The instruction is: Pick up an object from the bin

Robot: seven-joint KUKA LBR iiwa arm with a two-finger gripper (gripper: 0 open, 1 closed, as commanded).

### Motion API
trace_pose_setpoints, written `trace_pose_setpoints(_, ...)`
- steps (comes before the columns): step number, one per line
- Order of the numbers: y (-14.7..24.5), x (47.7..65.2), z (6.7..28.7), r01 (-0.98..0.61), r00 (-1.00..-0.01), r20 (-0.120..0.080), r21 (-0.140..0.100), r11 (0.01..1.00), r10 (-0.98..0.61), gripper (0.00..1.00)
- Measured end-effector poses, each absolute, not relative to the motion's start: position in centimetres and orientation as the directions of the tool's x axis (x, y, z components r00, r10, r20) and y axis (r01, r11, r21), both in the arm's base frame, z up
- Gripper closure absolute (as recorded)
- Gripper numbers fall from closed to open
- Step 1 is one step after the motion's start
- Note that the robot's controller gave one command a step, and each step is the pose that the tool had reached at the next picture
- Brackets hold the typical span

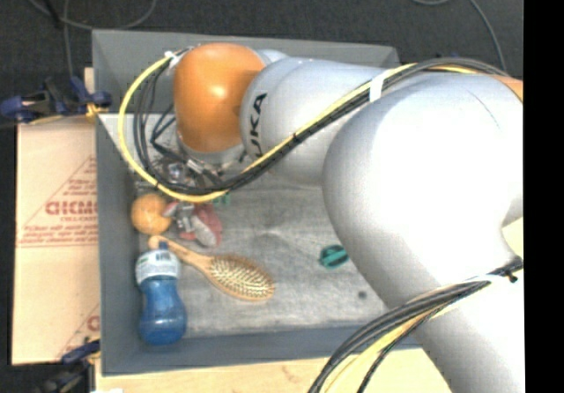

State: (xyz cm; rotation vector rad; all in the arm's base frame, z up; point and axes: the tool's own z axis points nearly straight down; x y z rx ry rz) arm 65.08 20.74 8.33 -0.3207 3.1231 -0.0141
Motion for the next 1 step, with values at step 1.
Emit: trace_pose_setpoints(1, 19.59, 63.93, 20.96, -0.167, -0.986, -0.004, 0.002, 0.986, -0.167, 1.00)
